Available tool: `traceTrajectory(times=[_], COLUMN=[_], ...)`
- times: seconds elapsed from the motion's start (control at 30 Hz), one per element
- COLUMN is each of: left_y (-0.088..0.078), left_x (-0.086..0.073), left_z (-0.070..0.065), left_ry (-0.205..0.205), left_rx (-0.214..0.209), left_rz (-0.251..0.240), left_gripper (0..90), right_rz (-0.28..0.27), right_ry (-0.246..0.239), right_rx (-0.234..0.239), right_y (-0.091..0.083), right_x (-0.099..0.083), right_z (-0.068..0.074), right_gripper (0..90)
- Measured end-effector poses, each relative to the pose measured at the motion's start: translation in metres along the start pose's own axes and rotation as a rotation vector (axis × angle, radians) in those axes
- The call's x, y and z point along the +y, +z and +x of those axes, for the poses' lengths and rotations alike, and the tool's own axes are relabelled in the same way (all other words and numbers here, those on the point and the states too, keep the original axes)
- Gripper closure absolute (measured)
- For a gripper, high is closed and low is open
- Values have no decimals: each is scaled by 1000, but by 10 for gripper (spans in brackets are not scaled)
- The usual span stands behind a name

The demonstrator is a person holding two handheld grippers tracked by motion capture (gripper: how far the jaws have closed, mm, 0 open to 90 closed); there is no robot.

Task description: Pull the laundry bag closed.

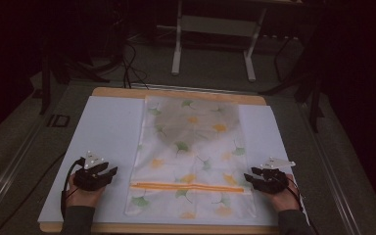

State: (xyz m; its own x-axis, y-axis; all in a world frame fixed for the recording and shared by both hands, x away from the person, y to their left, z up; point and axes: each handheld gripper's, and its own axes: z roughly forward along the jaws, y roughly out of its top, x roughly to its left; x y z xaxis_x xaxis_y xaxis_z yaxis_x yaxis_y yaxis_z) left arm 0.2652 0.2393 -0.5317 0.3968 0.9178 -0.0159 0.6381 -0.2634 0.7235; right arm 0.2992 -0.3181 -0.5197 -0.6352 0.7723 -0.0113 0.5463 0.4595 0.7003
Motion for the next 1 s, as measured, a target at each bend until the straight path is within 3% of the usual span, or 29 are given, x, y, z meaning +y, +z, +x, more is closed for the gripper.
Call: traceTrajectory(times=[0.23,0.7,0.87,1.0], left_y=[1,0,-2,-4], left_x=[1,1,2,2], left_z=[0,-2,-3,-1], left_ry=[9,43,52,34], left_rx=[-22,-34,-44,-40], left_rz=[12,1,-10,-29], left_gripper=[569,574,557,536], right_rz=[32,45,80,89], right_ry=[-69,-128,-167,-189], right_rx=[32,63,83,99], right_y=[4,9,14,17], right_x=[12,33,40,42], right_z=[8,22,29,33], right_gripper=[557,502,497,523])
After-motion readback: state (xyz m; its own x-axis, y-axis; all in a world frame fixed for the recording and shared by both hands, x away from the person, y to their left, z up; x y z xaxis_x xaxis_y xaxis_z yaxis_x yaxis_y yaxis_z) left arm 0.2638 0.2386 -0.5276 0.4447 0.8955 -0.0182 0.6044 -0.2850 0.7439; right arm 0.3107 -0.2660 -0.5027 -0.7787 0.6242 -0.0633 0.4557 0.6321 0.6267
